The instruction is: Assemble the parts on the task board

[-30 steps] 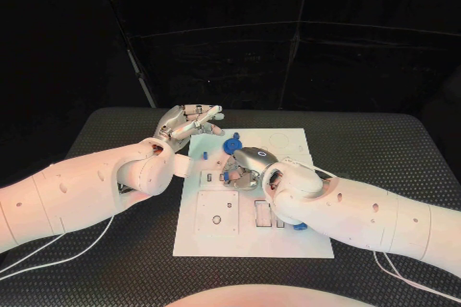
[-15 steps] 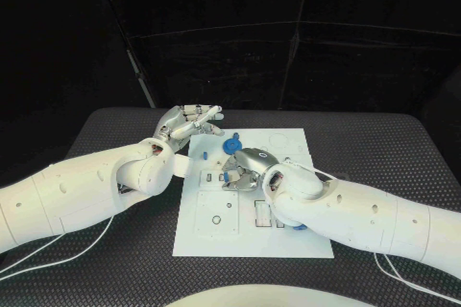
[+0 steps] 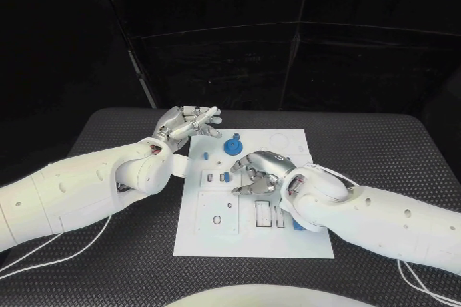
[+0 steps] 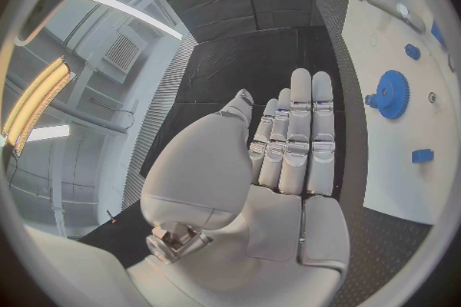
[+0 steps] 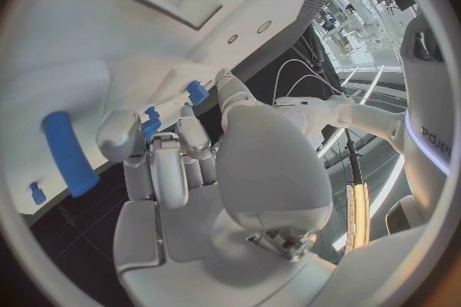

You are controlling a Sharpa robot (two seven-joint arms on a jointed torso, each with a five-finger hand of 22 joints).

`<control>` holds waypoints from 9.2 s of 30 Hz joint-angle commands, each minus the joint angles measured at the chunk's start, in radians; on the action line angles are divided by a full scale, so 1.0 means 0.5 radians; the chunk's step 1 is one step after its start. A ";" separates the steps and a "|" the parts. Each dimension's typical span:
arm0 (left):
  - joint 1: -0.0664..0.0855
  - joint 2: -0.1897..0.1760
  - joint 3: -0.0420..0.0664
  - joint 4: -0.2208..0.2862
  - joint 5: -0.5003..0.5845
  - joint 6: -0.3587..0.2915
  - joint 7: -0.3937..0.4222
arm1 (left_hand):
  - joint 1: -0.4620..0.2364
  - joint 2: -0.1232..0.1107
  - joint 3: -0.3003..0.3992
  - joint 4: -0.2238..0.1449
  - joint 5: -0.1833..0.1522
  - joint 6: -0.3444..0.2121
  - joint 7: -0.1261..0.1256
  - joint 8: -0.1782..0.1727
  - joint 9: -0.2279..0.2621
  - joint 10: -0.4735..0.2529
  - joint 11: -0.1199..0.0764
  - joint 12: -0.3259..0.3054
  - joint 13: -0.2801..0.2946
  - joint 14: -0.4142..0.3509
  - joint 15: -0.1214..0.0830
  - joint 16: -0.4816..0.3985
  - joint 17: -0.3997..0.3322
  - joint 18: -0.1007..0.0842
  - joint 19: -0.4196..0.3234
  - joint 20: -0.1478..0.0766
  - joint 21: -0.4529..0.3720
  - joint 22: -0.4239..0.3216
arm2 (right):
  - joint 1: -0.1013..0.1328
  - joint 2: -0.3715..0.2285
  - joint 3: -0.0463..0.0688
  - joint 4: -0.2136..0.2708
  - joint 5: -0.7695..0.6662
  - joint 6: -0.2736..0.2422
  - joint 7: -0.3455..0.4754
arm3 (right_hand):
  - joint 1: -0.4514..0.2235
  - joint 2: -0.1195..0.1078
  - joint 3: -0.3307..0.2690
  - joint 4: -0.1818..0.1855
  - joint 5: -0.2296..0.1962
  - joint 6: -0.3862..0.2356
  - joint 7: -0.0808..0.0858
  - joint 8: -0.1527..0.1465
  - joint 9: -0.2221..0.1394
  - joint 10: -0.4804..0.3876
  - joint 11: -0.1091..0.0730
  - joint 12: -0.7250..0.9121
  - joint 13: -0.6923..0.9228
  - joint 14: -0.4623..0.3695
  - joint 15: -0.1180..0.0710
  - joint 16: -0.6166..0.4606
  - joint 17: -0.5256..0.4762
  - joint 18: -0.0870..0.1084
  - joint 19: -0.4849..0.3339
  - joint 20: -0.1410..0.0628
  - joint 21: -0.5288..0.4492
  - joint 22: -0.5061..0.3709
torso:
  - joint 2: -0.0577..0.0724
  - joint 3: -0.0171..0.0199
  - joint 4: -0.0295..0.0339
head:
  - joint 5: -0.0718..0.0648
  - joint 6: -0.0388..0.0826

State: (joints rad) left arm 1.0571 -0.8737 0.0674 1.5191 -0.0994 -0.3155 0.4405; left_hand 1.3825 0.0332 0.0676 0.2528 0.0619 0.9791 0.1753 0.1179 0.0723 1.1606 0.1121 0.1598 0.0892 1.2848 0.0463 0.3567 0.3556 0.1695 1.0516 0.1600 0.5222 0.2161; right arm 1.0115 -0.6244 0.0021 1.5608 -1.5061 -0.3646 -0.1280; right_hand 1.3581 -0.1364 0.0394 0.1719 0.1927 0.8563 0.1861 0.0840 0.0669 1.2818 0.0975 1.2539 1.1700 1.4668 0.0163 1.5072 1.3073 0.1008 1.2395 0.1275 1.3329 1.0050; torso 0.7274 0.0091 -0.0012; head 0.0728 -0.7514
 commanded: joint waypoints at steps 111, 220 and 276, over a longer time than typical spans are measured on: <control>0.329 0.484 -0.183 -0.261 -1.954 1.085 -1.928 | 0.127 0.320 -0.340 -0.164 -0.026 -0.179 -0.248 0.941 0.955 0.201 -0.260 2.068 1.933 0.572 -0.239 2.428 2.430 -0.219 0.709 -0.238 1.807 2.151 | 0.238 -0.359 0.348 -0.085 1.132 -0.015 0.337 | 0.142 0.109 -0.052 -0.037 0.123 0.012 -0.017 0.083 0.005 -0.059 -0.016 -0.027 -0.073 0.109 -0.005 -0.048 0.106 0.039 -0.079 -0.008 -0.064 -0.109 | -0.076 0.0116 0.002 | 0.037 -0.084; 0.191 0.333 -0.188 -0.108 -2.110 0.715 -1.940 | -0.097 -0.285 1.100 -0.248 -0.027 -0.172 -0.248 0.991 1.130 0.309 -0.265 2.088 1.981 0.572 -0.244 2.428 2.430 -0.225 0.736 -0.247 1.809 2.210 | 0.237 -0.350 0.347 -0.158 1.132 0.014 0.354 | 0.126 0.118 -0.060 -0.032 0.130 0.016 -0.019 0.091 0.005 -0.058 -0.017 -0.028 -0.079 0.110 -0.007 -0.049 0.107 0.039 -0.080 -0.010 -0.068 -0.113 | -0.100 0.0257 0.031 | 0.046 -0.160; 0.192 0.410 -0.200 -0.195 -2.111 0.791 -1.944 | -0.430 -0.290 0.829 -0.085 -0.029 -0.048 -0.302 1.072 1.223 0.376 -0.306 2.177 2.076 0.572 -0.276 2.428 2.430 -0.230 0.755 -0.276 1.811 2.240 | 0.237 -0.350 0.347 -0.155 1.139 0.016 0.355 | 0.125 0.130 -0.061 -0.032 0.142 0.017 -0.020 0.096 0.005 -0.064 -0.019 -0.034 -0.089 0.109 -0.008 -0.053 0.101 0.040 -0.082 -0.012 -0.072 -0.119 | -0.099 0.0246 0.032 | 0.035 -0.168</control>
State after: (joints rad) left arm 1.1586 -0.6729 -0.0281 1.4205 -1.1552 0.0491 -0.5283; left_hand 1.1733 -0.1118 0.4852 0.2098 0.0443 0.9509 0.0234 0.6496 0.6834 1.3423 -0.0431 1.2441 1.1264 1.4654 -0.0824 1.5677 1.3074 0.0617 1.4292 0.0276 1.4267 1.3075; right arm 1.1278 -0.7990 0.1746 1.4806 -0.9380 -0.3595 0.0398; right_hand 1.4239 -0.0812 0.0131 0.1597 0.2585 0.8603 0.1793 0.1277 0.0696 1.2522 0.0891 1.2420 1.1266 1.4668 0.0161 1.4840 1.3079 0.1007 1.2045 0.1199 1.3003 0.9465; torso 0.6779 0.0214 0.0143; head 0.0902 -0.8348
